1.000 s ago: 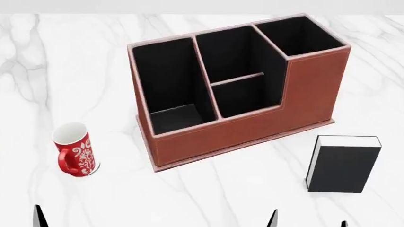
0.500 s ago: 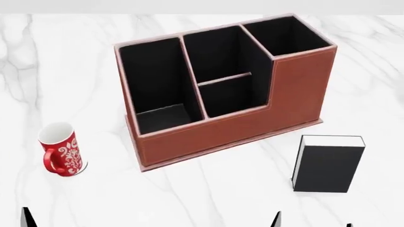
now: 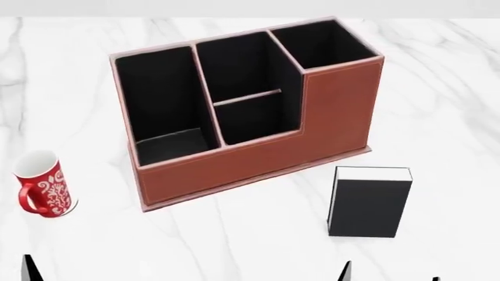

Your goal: Pick up the book and place it in the back compartment of the caddy.

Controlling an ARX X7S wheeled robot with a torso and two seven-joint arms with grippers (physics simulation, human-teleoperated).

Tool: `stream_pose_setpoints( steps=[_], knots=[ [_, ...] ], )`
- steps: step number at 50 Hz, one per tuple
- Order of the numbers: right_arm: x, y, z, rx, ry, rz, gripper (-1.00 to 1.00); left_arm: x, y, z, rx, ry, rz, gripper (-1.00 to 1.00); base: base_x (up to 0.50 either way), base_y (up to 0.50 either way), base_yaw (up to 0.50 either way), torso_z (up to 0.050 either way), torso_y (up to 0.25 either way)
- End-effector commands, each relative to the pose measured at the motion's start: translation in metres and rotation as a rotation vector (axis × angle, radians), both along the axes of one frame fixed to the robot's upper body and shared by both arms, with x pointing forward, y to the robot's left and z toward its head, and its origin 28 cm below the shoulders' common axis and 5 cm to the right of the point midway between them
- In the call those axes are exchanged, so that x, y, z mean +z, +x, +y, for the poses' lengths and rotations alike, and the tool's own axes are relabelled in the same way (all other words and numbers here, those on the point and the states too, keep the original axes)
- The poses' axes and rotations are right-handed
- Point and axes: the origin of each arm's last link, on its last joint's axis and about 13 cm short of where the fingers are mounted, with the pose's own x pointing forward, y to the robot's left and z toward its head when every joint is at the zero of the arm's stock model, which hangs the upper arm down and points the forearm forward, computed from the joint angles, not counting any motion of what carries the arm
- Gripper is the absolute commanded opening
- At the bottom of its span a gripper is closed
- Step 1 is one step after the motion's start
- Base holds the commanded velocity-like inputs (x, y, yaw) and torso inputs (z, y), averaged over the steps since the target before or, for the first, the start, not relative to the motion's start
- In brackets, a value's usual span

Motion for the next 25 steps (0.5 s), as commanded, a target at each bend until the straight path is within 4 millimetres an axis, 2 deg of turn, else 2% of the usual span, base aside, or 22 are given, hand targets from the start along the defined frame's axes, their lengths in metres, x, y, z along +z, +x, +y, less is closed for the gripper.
stream_pose_setpoints(
  steps=[1, 25],
  knots=[
    [-0.0001, 0.0006, -0.0003, -0.005, 0.003, -0.002, 1.00, -0.0002, 0.0009, 0.0004, 0.003, -0.005, 0.001, 1.00, 0.00, -0.18, 0.00, 0.000, 0.000],
    [-0.0003, 0.0005, 0.0000, -0.005, 0.003, -0.002, 1.00, 0.0021, -0.0005, 0.0003, 0.008, -0.012, 0.000, 1.00, 0.00, -0.18, 0.00, 0.000, 0.000]
  ],
)
